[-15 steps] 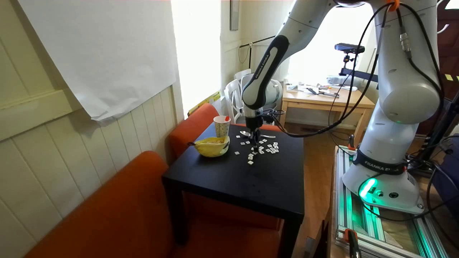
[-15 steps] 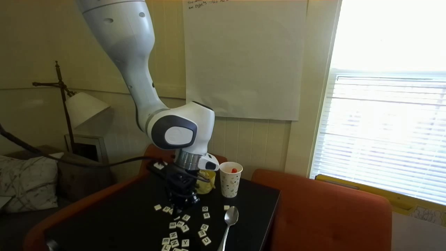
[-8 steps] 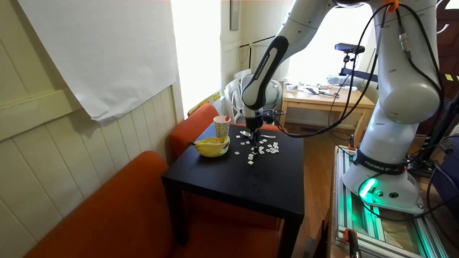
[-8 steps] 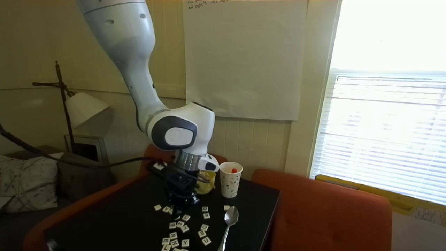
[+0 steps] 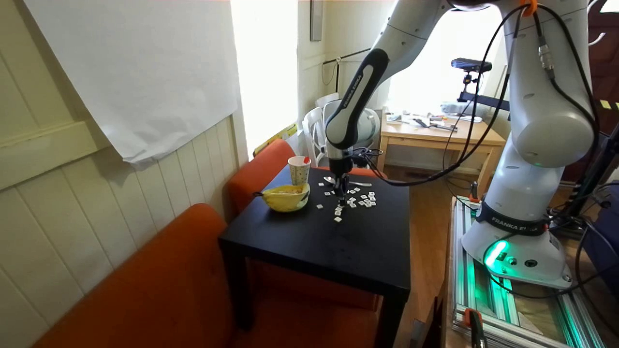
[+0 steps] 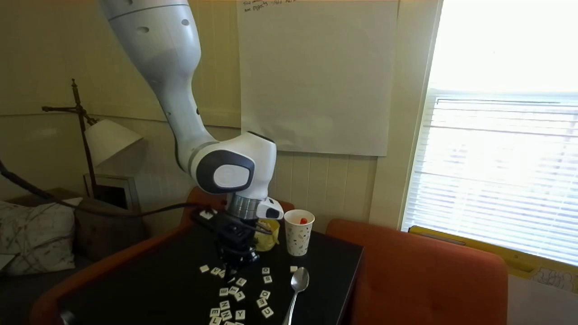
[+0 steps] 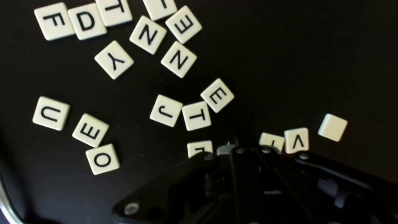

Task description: Replace the tile letter s with the tile letter l

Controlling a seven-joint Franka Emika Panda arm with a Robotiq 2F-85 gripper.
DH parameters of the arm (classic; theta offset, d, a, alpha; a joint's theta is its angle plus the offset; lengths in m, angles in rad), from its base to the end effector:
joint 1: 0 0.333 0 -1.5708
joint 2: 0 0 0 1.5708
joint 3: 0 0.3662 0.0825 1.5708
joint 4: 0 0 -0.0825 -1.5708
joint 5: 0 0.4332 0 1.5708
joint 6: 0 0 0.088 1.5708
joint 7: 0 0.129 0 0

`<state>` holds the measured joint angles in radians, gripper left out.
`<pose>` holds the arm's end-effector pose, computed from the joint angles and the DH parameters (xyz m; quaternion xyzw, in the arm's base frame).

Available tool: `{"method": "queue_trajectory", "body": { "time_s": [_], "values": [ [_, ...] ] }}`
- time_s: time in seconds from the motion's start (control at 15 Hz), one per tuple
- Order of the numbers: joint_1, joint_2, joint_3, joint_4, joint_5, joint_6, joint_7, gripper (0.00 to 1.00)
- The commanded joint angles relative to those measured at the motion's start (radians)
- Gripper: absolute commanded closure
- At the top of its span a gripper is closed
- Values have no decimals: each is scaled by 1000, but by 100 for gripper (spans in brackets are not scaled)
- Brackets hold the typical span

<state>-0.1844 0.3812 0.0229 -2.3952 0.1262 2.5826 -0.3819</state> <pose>0.4995 -0.0812 0.1235 -0.9934 -0.0527 0.0845 0.0572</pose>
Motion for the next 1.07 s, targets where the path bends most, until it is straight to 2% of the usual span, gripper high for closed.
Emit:
{"method": "queue_trajectory", "body": {
  "time_s": [0.0, 0.6, 1.0],
  "values": [
    [20, 35, -14, 17, -56, 45, 15, 100],
    [19, 36, -11, 23, -153, 38, -30, 100],
    [-3, 37, 17, 22, -145, 33, -148, 100]
  ]
}}
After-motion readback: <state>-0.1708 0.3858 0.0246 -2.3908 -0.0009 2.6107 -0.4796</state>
